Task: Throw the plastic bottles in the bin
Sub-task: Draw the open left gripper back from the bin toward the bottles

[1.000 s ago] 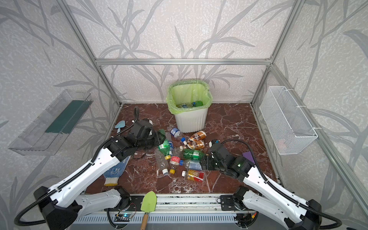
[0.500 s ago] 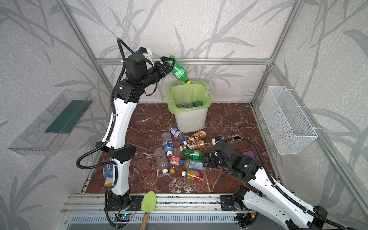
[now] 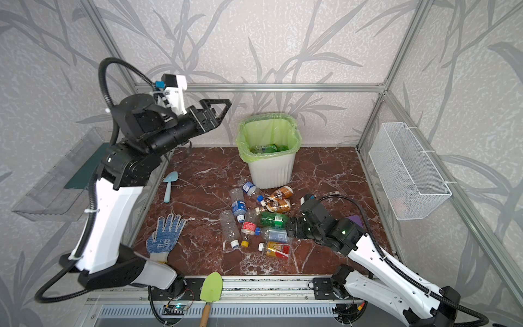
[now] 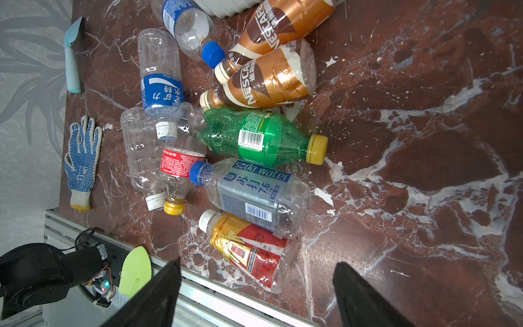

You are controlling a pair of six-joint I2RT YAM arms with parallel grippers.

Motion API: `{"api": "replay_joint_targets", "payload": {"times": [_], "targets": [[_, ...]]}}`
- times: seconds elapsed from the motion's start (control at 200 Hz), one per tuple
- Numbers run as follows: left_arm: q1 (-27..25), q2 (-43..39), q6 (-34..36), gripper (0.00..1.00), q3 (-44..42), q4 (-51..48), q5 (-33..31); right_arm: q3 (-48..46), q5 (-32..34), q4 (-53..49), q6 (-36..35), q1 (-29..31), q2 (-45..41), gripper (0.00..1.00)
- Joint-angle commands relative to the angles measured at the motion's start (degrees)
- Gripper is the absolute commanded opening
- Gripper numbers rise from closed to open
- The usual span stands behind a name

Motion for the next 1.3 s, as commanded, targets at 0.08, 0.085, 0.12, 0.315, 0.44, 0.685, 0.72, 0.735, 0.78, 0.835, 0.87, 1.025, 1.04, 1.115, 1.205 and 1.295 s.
{"api": "replay_joint_targets", "payload": {"times": [0.08,0.085,0.12,0.315,0.44,0.685,0.72,0.735,0.78,0.835,0.87,1.025,1.04,1.115,1.205,1.295], "targets": [[1.09,-8.76,-1.20,0.95,-22.55,-0.27,-4.74,-0.48,-2.67,-3.48,0.94,0.70,2.59,0.84],[1.12,-9.08,-1.32,0.95,-23.19,-0.23,-4.78,-0.47,-2.67,-3.58,0.95,0.79,2.68,0.84],[1.27,-11.16,-2.00,0.94,-27.42,-0.26,-5.08,-0.54,-2.83,-4.11,1.16,1.58,3.37,0.84],[1.84,-20.42,-5.55,0.93,-45.31,-2.70,-5.81,-0.81,-0.33,-4.88,1.68,10.68,8.27,0.84],[1.88,-26.00,-7.34,0.92,-53.59,-3.59,-7.16,-0.51,1.28,-4.23,0.51,16.44,12.01,0.84],[1.86,-34.71,-10.40,0.92,-63.11,-6.08,-9.81,-0.02,1.49,-1.52,-5.14,19.88,16.43,0.84],[1.90,-35.57,-10.72,0.91,-64.10,-6.33,-10.05,-0.02,1.09,-0.94,-6.08,20.02,16.88,0.84],[1.91,-35.79,-10.87,0.91,-64.47,-6.43,-10.11,-0.05,0.94,-0.61,-6.46,20.10,17.12,0.84],[1.95,-36.54,-11.31,0.90,-65.64,-6.69,-10.38,0.02,0.79,0.00,-7.52,20.16,17.88,0.84],[1.93,-37.19,-11.78,0.90,-66.94,-6.81,-10.56,0.15,0.57,0.60,-8.59,20.23,18.77,0.85],[1.96,-37.62,-12.18,0.90,-67.66,-6.72,-10.55,0.31,0.66,0.92,-9.92,20.22,19.43,0.86],[2.01,-37.96,-12.51,0.90,-68.99,-7.30,-10.40,1.40,-0.09,2.64,-13.15,20.22,22.60,0.87],[1.98,-38.00,-12.43,0.90,-69.05,-7.46,-10.37,1.55,-0.22,2.79,-13.35,20.26,22.94,0.87],[2.00,-38.10,-12.18,0.90,-69.12,-7.72,-10.53,1.97,-0.47,3.19,-14.10,20.24,24.54,0.88],[2.03,-37.89,-12.07,0.90,-69.45,-7.43,-10.59,2.17,-0.50,3.70,-14.68,20.22,25.83,0.89],[1.99,-37.46,-12.23,0.90,-69.72,-6.93,-10.28,2.75,-0.02,3.62,-15.29,20.23,26.65,0.90]]}}
